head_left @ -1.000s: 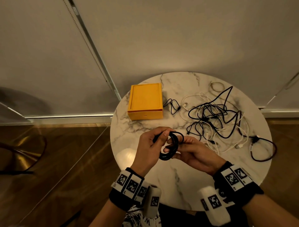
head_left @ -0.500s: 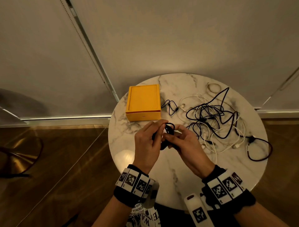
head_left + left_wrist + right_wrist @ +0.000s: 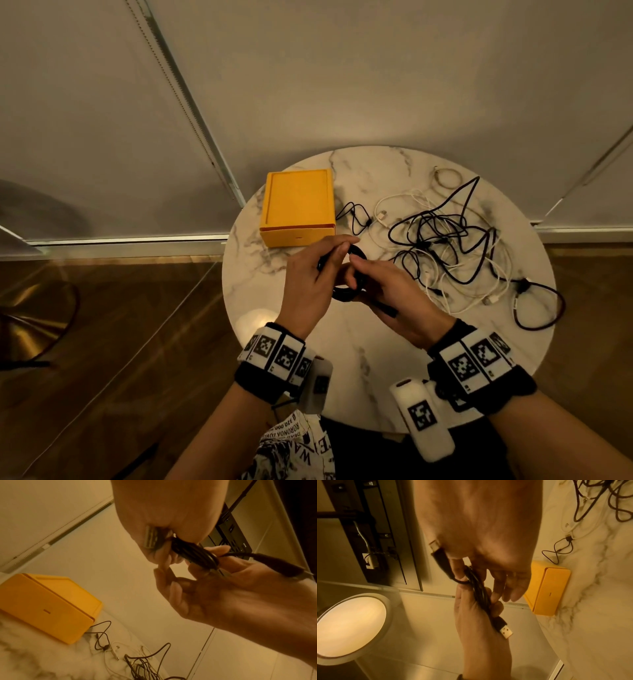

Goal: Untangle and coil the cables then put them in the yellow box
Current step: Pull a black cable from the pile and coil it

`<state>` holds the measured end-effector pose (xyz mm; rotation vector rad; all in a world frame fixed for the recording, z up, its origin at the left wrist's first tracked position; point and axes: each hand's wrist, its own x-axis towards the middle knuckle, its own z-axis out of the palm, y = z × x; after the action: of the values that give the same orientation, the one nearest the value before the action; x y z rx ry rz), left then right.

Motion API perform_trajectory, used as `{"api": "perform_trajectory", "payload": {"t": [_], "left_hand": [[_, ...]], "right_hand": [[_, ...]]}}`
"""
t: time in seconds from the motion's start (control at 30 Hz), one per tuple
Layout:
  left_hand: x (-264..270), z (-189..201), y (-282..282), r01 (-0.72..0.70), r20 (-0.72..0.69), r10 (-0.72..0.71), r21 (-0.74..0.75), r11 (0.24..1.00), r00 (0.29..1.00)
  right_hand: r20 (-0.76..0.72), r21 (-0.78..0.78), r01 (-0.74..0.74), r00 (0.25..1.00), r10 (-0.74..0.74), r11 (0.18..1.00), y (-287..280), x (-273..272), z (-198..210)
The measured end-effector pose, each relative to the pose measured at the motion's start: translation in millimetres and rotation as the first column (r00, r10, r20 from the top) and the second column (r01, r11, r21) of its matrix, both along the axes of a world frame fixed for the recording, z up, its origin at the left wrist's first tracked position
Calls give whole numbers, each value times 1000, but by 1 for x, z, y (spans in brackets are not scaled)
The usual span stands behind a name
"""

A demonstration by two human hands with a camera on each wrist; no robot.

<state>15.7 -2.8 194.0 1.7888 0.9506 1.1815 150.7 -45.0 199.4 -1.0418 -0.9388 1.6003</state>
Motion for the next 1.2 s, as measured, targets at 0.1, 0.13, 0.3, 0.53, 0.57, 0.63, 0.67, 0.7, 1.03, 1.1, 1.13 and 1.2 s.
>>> {"api": "perform_trajectory", "payload": {"t": [0.1, 0.13, 0.3, 0.53, 0.57, 0.63, 0.67, 0.7, 1.03, 1.1, 1.13, 1.2], "left_hand": [[1, -3, 3, 20, -23, -19, 6, 1000, 1000], [1, -3, 4, 32, -19, -32, -13, 999, 999], [-9, -11, 12, -47, 55, 56, -151, 987, 997], [0, -18, 5, -111, 222, 189, -323, 940, 957], [1, -19, 3, -101, 253, 201, -357, 928, 946], [2, -24, -1, -83, 297, 225, -424, 902, 928], [1, -27, -2, -80, 299, 228, -437, 896, 926], [-1, -30, -4, -79, 283, 218, -432, 898, 934], [-54, -61, 10, 42, -104, -133, -609, 792, 986], [-56, -68, 8, 55, -90, -156, -676, 735, 984], [-57, -72, 7, 64, -83, -167, -692, 719, 982], [-58, -78, 4, 109, -25, -186, -731, 674, 982]], "right_hand": [[22, -56, -94, 995, 95, 994, 3, 6, 1], [36, -65, -114, 993, 117, 991, 3, 8, 2], [376, 96, -32, 927, -7, 995, 0, 14, -2], [344, 43, 11, 939, -25, 999, 7, 4, -5], [362, 54, 8, 932, -27, 999, 6, 3, -7], [369, 64, -2, 929, -22, 998, 4, 1, -12], [355, 53, -6, 935, -13, 999, 3, 1, -13], [340, 41, -6, 940, -8, 999, 2, 2, -16], [320, -80, -2, 947, 28, 997, -8, 5, -61], [265, -96, 14, 964, 12, 995, -10, 3, -68], [245, -100, 21, 970, 4, 995, -11, 3, -70], [239, -104, 13, 971, 13, 995, -12, 4, -72]]}}
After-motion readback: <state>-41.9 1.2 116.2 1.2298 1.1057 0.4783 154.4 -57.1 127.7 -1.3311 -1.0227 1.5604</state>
